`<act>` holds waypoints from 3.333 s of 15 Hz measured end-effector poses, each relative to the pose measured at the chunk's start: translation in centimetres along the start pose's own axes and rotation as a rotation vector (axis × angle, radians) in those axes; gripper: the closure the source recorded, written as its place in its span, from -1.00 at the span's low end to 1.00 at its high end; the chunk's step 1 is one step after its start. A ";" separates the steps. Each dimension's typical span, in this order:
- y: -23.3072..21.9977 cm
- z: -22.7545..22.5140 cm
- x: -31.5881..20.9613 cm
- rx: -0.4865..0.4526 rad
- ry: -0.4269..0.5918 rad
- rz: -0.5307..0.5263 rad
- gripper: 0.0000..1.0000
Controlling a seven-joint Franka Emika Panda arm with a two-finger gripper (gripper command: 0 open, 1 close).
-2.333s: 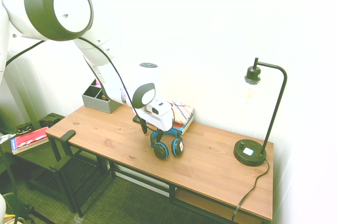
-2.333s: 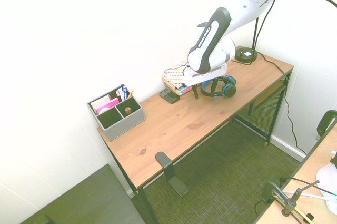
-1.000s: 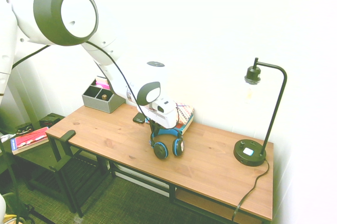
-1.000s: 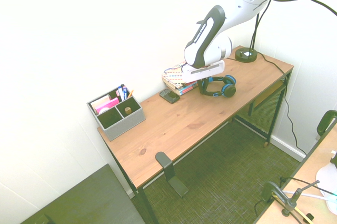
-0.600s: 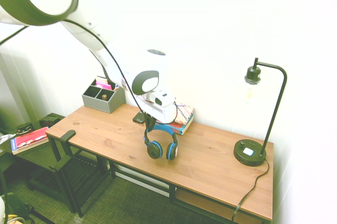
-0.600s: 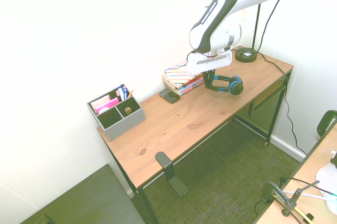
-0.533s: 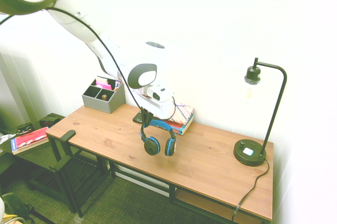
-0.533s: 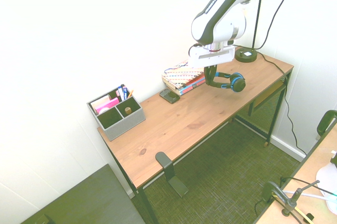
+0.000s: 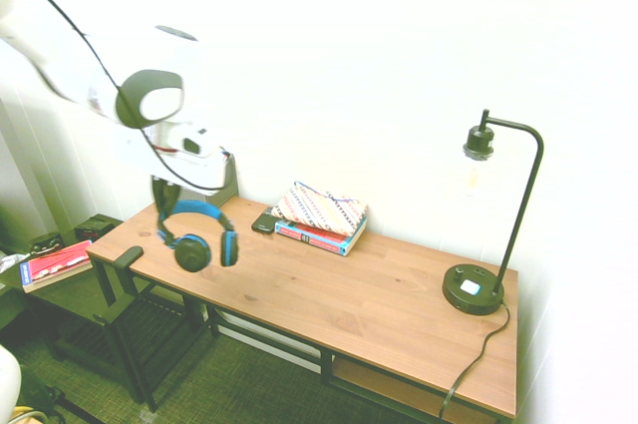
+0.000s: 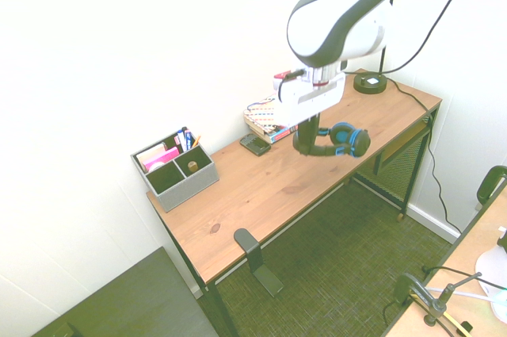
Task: Hang the headphone
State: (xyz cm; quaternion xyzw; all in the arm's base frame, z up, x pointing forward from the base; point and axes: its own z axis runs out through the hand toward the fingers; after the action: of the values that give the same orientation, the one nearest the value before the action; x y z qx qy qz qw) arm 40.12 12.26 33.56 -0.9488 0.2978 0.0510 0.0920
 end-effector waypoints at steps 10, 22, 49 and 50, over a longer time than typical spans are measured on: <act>-5.7 15.1 -16.2 0.025 0.086 -0.146 1.00; -11.1 27.6 -16.5 -0.065 0.169 -0.141 1.00; -9.5 12.9 -4.9 -0.118 0.109 -0.111 -1.00; -8.7 9.8 -3.2 -0.114 0.094 -0.125 -1.00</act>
State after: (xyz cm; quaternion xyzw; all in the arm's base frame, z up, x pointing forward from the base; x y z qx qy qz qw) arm 42.05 23.05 25.68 -0.9706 0.2385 0.0176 0.0266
